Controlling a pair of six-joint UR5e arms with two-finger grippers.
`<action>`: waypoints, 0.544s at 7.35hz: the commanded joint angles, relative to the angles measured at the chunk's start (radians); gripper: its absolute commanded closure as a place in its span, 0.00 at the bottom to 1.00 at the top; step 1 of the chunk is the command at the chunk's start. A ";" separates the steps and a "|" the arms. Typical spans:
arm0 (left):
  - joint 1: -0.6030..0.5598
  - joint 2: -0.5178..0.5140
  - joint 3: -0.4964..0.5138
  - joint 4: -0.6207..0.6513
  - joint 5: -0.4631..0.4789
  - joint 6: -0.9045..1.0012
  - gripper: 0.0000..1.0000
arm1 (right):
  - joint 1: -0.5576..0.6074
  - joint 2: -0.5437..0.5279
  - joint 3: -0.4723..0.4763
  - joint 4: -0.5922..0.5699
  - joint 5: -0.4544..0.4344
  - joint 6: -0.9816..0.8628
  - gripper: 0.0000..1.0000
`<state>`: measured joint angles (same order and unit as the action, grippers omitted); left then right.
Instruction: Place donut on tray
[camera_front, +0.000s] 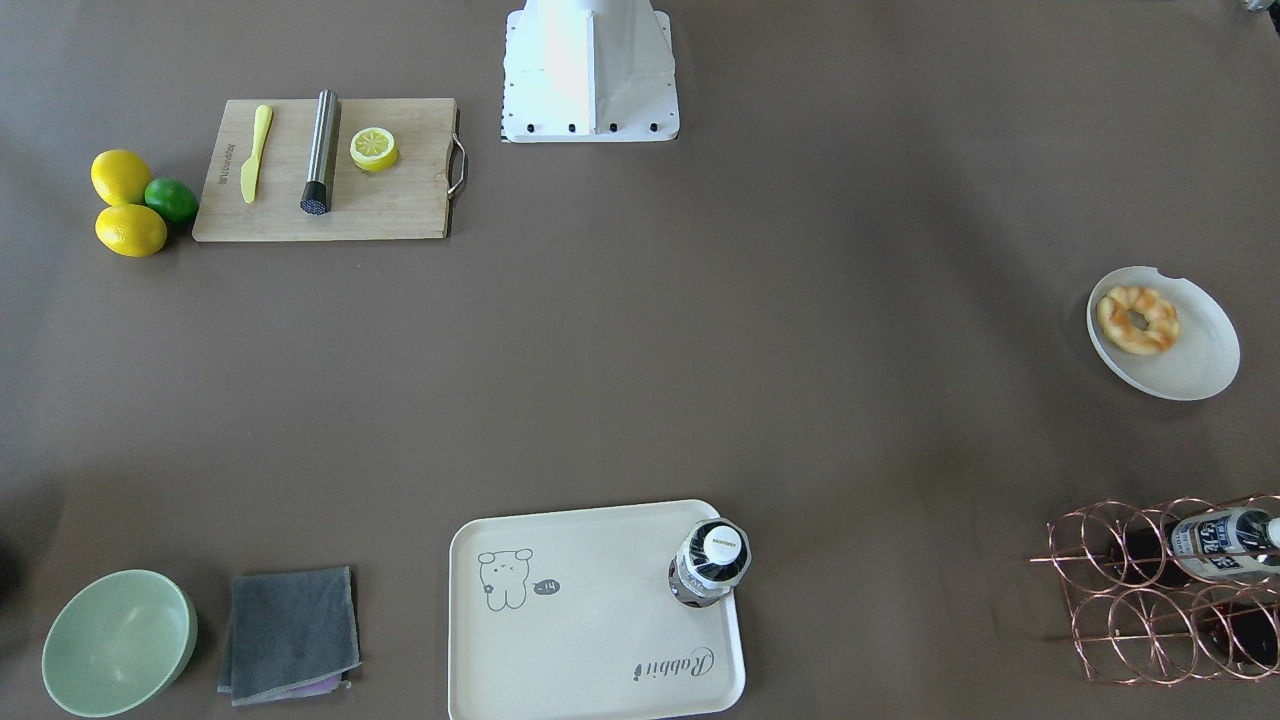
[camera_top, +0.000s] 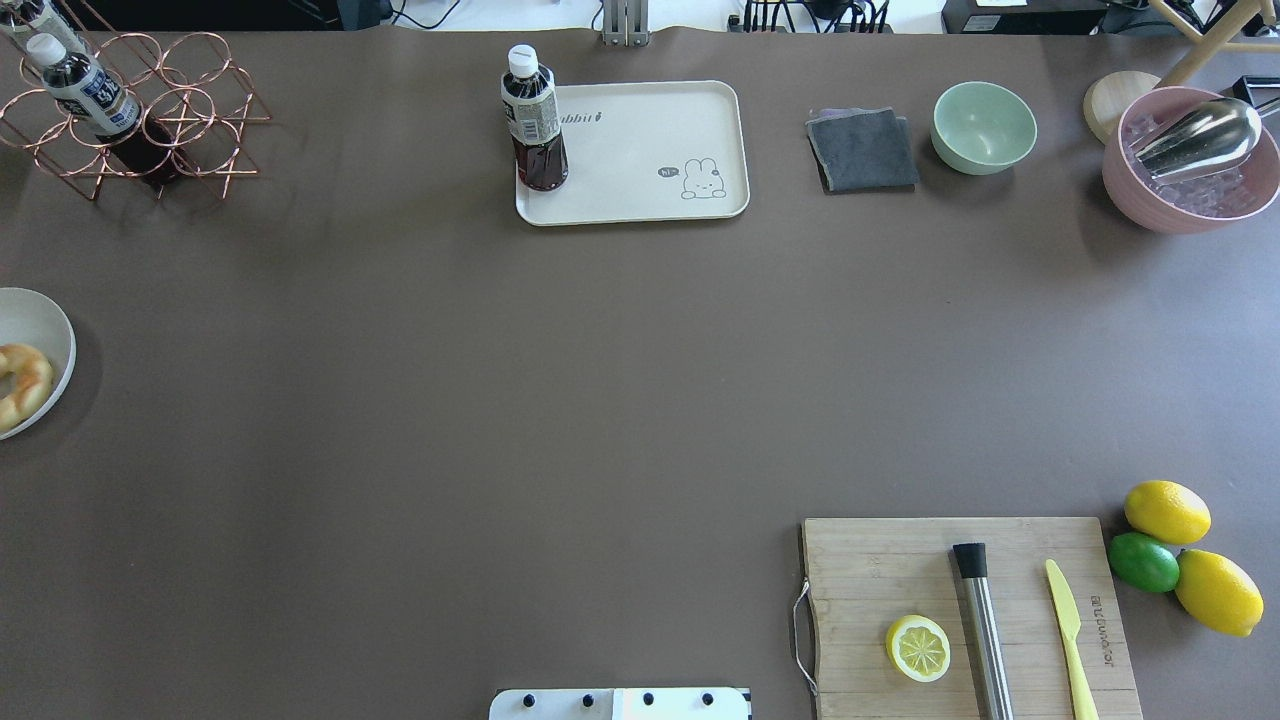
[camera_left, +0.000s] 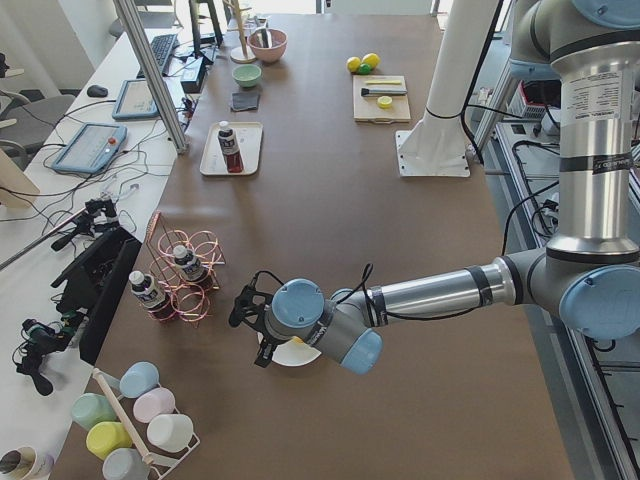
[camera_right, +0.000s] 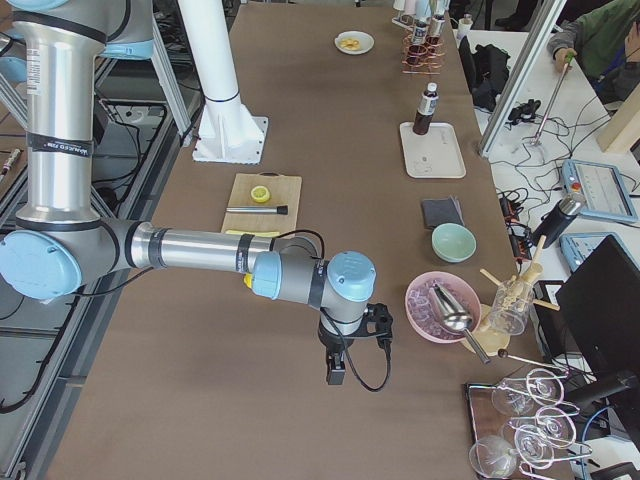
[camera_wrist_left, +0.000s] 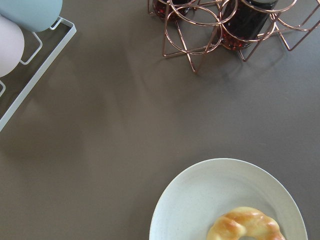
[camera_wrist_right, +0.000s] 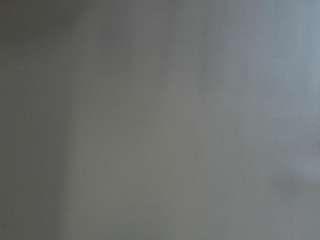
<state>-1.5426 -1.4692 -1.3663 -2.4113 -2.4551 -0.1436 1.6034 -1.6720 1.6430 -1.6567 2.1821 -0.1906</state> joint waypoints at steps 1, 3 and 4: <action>0.024 -0.019 0.021 -0.011 0.007 -0.005 0.02 | 0.000 0.000 0.000 0.000 0.001 0.000 0.00; 0.079 -0.035 0.135 -0.011 0.008 -0.005 0.01 | 0.000 0.003 0.000 0.000 0.002 0.000 0.00; 0.108 -0.057 0.183 -0.011 0.010 -0.013 0.02 | 0.000 0.006 0.000 0.000 0.010 0.000 0.00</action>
<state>-1.4833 -1.4960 -1.2713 -2.4222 -2.4474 -0.1497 1.6030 -1.6702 1.6429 -1.6567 2.1845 -0.1902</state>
